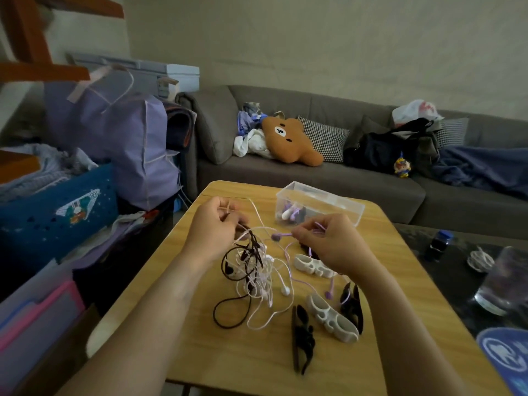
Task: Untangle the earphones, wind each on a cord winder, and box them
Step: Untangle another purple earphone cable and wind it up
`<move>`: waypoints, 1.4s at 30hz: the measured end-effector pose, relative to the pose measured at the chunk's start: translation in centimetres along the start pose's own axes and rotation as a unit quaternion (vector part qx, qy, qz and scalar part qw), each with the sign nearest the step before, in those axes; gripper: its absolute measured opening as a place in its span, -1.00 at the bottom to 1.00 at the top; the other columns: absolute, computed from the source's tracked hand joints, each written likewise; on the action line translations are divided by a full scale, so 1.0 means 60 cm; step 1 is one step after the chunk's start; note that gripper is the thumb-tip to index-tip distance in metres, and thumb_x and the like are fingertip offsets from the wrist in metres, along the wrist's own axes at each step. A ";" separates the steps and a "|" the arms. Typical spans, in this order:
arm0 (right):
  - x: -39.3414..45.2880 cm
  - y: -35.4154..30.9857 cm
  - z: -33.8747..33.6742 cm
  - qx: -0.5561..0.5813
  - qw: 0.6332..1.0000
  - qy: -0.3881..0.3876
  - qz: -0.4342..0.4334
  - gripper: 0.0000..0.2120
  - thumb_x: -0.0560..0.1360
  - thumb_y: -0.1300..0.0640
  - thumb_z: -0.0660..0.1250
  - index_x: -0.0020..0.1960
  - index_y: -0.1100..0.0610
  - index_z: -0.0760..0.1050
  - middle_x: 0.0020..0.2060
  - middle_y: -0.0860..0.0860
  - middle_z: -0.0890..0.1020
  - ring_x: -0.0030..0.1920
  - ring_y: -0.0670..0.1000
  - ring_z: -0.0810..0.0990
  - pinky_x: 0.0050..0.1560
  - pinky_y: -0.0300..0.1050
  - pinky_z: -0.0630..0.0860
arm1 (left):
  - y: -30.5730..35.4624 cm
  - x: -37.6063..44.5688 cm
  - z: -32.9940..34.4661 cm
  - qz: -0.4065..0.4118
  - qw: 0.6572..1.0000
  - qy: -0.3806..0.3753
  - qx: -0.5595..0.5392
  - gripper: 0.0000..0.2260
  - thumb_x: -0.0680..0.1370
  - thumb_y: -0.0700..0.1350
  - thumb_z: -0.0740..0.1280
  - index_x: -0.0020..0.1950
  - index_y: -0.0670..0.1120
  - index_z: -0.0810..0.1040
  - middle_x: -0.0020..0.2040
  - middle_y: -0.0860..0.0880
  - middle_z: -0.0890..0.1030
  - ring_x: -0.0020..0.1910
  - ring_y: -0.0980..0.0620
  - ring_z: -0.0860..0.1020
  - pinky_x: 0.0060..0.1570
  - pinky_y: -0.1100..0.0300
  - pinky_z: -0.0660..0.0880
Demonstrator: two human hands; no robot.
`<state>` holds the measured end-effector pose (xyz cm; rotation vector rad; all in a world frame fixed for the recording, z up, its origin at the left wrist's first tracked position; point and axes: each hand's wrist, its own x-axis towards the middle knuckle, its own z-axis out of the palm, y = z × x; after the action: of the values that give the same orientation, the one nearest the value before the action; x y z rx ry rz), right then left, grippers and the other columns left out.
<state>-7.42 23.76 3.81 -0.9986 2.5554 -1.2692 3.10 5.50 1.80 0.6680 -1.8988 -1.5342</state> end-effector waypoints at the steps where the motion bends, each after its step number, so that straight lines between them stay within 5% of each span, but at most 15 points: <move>1: 0.001 0.002 0.000 -0.009 1.000 0.006 0.010 -0.82 0.56 -0.01 0.39 -0.08 0.08 0.67 -0.31 0.01 0.63 -0.41 -0.08 0.47 -0.34 -0.18 0.40 | 0.000 0.002 0.000 -0.017 0.999 0.013 0.028 -0.76 0.59 -0.35 0.27 0.18 -0.09 0.48 0.05 -0.07 0.67 -0.04 -0.03 0.67 -0.09 0.12 0.62; 3: 0.003 0.004 0.003 -0.006 0.999 0.030 0.018 -0.74 0.59 -0.05 0.34 -0.11 0.12 0.64 -0.36 0.07 0.56 -0.41 -0.03 0.42 -0.35 -0.14 0.36 | 0.006 -0.005 0.004 -0.019 0.995 0.019 0.096 -0.50 0.52 -0.37 0.30 0.41 -0.03 0.36 0.32 -0.04 0.51 0.24 -0.02 0.52 0.16 0.06 0.54; 7: 0.002 -0.009 0.008 0.072 0.996 0.055 0.003 -0.70 0.63 -0.07 0.26 -0.12 0.11 0.59 -0.48 -0.08 0.49 -0.49 -0.10 0.37 -0.46 -0.22 0.33 | 0.036 -0.043 0.031 0.197 0.973 -0.047 0.109 -0.33 0.50 -0.28 0.37 0.53 0.08 0.23 0.46 0.13 0.34 0.39 0.26 0.27 0.35 0.32 0.26; 9: -0.003 -0.020 0.005 0.133 0.989 0.053 -0.032 -0.72 0.63 -0.04 0.28 -0.10 0.12 0.61 -0.51 -0.15 0.51 -0.50 -0.18 0.40 -0.43 -0.27 0.34 | 0.036 -0.053 0.047 0.215 0.963 -0.128 0.100 -0.35 0.53 -0.17 0.42 0.53 0.12 0.21 0.39 0.18 0.43 0.35 0.32 0.34 0.27 0.40 0.30; 14: -0.012 -0.038 -0.011 0.271 0.959 0.061 -0.058 -0.78 0.64 0.05 0.28 -0.11 0.13 0.59 -0.51 -0.12 0.45 -0.48 -0.09 0.34 -0.44 -0.14 0.28 | 0.009 -0.043 0.058 0.166 0.963 -0.174 0.119 -0.83 0.59 -0.16 0.37 0.16 0.02 0.54 -0.20 0.02 0.69 -0.19 0.07 0.67 -0.08 0.03 0.62; 16: -0.009 -0.035 -0.015 0.345 0.936 0.061 -0.037 -0.76 0.67 0.07 0.22 -0.08 0.17 0.55 -0.52 -0.12 0.38 -0.48 -0.10 0.28 -0.41 -0.15 0.21 | 0.007 -0.041 0.055 0.161 0.965 -0.168 0.119 -0.82 0.57 -0.17 0.39 0.16 -0.01 0.59 -0.11 0.04 0.68 -0.07 0.08 0.65 0.02 0.11 0.60; 19: -0.006 -0.037 -0.016 0.478 0.878 0.016 -0.017 -0.71 0.71 0.11 0.12 0.04 0.23 0.55 -0.43 -0.03 0.34 -0.39 -0.06 0.29 -0.36 -0.16 0.23 | 0.021 -0.056 0.066 0.161 0.960 -0.223 0.058 -0.54 0.51 -0.15 0.48 0.38 -0.01 0.45 0.17 0.11 0.62 0.25 0.26 0.53 0.27 0.30 0.43; 24: -0.009 -0.051 0.004 0.496 0.868 -0.011 -0.013 -0.65 0.71 0.09 0.08 0.17 0.24 0.58 -0.22 0.09 0.62 -0.21 0.06 0.58 -0.12 -0.01 0.51 | 0.028 -0.070 0.080 0.121 0.952 -0.281 0.007 -0.72 0.59 -0.24 0.36 0.28 -0.07 0.45 -0.12 -0.16 0.71 -0.22 -0.15 0.69 -0.18 0.18 0.56; 28: -0.014 -0.040 -0.017 0.440 0.897 -0.004 -0.039 -0.62 0.72 0.05 0.03 0.26 0.19 0.56 0.04 0.16 0.69 0.05 0.16 0.68 0.11 0.11 0.62 | 0.024 -0.059 0.068 0.086 0.966 -0.241 -0.049 -0.76 0.62 -0.21 0.32 0.29 -0.11 0.50 -0.17 -0.16 0.69 -0.37 -0.17 0.61 -0.35 0.19 0.50; 34: -0.017 -0.025 -0.041 0.271 0.962 0.007 -0.037 -0.62 0.73 0.02 0.00 0.28 0.12 0.54 0.06 0.11 0.69 0.05 0.12 0.68 -0.01 -0.01 0.61 | 0.034 -0.049 0.061 0.055 0.966 -0.185 -0.173 -0.56 0.56 -0.08 0.39 0.40 0.18 0.38 -0.15 -0.09 0.69 -0.37 -0.01 0.56 -0.40 0.18 0.45; 39: -0.017 -0.020 -0.036 0.349 0.936 0.052 0.012 -0.62 0.73 0.06 -0.02 0.19 0.22 0.52 -0.10 0.10 0.74 -0.09 0.08 0.73 -0.07 -0.03 0.62 | 0.031 -0.034 0.056 0.023 0.971 -0.036 -0.234 -0.83 0.67 -0.04 0.24 0.24 0.05 0.53 -0.24 -0.07 0.61 -0.51 0.08 0.39 -0.51 0.22 0.26; 42: -0.018 -0.016 -0.035 0.398 0.910 0.105 0.038 -0.62 0.73 0.04 -0.01 0.15 0.23 0.50 -0.21 0.11 0.73 -0.20 0.09 0.73 -0.24 -0.09 0.66 | 0.022 -0.024 0.039 0.004 0.979 0.052 -0.199 -0.79 0.69 -0.08 0.19 0.07 -0.10 0.60 -0.22 -0.05 0.60 -0.53 0.11 0.40 -0.55 0.29 0.29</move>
<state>-6.90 25.39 5.69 -0.5881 1.8201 -2.2017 2.40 8.36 2.53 0.5457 -1.4546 -1.7678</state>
